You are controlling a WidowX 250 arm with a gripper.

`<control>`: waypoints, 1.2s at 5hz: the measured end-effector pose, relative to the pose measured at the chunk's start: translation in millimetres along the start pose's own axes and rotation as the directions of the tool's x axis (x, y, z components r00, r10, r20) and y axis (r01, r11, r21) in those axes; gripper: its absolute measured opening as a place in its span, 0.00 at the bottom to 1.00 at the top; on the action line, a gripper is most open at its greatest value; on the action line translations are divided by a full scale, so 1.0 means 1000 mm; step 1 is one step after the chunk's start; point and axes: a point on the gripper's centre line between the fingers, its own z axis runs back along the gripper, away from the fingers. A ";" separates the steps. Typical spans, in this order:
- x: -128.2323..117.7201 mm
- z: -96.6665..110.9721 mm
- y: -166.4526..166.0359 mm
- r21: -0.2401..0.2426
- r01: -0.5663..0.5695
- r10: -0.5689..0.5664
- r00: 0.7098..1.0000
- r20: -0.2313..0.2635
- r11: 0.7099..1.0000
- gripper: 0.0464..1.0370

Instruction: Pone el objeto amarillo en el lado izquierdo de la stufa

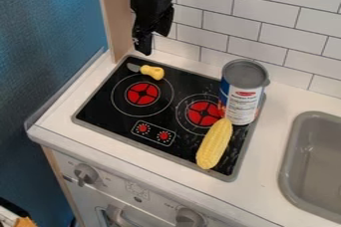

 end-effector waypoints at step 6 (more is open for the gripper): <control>-0.001 -0.075 0.006 0.104 0.043 -0.027 0.989 -0.146 0.994 0.93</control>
